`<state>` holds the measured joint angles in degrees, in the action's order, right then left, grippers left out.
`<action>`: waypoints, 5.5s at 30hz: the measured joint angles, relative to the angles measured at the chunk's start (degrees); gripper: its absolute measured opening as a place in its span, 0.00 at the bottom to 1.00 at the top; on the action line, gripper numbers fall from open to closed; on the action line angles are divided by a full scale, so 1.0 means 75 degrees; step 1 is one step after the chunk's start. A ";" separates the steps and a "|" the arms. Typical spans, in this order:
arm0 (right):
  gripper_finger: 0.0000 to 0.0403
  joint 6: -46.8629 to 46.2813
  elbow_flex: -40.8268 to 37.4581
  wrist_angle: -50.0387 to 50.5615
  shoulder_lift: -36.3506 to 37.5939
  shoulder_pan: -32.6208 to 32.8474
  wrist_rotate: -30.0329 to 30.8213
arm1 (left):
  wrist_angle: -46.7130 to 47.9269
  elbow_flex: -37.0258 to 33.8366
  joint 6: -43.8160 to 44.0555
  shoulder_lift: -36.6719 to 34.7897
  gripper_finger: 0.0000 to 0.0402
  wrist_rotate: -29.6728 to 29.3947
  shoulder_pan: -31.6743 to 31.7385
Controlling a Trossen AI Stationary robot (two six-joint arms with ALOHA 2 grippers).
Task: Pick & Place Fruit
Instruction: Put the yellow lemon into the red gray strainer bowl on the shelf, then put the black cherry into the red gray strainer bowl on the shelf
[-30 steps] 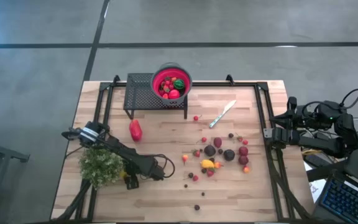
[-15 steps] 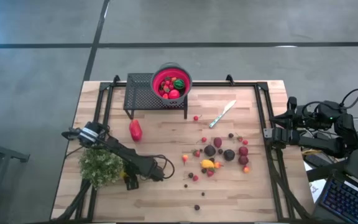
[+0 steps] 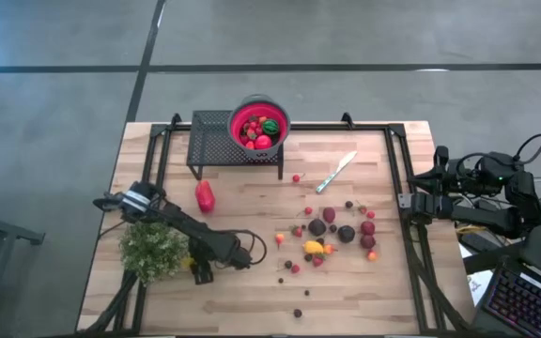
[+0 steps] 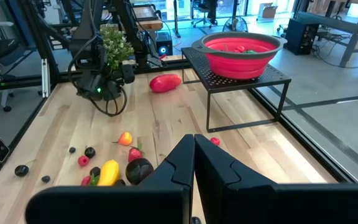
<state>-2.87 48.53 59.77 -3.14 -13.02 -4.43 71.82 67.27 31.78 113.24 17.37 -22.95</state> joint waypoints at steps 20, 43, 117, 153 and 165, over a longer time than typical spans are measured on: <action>0.02 0.0002 0.0000 0.0000 0.0000 0.0000 0.0001 | -0.0421 0.2930 -0.1492 0.0001 0.54 -0.0306 0.1456; 0.02 -0.0001 0.0002 0.0001 -0.0003 0.0001 -0.0001 | -0.0597 0.8112 -0.4912 0.0001 0.54 -0.1779 0.4173; 0.02 -0.0012 0.0002 0.0000 -0.0001 0.0002 -0.0002 | -0.2857 0.6011 -0.5385 -0.2226 0.79 -0.2591 0.5543; 0.02 -0.0003 0.0000 0.0000 -0.0003 0.0000 0.0001 | -0.8833 -0.4524 -0.5632 -1.0639 0.79 -0.2095 0.4758; 0.02 0.0014 0.0001 -0.2117 -0.0002 0.0000 0.0000 | -0.8959 -0.5692 -0.5624 -1.1998 0.79 -0.2095 0.4758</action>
<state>-2.76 48.54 43.89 -3.15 -13.02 -4.43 4.62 24.57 -10.39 23.26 1.65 12.73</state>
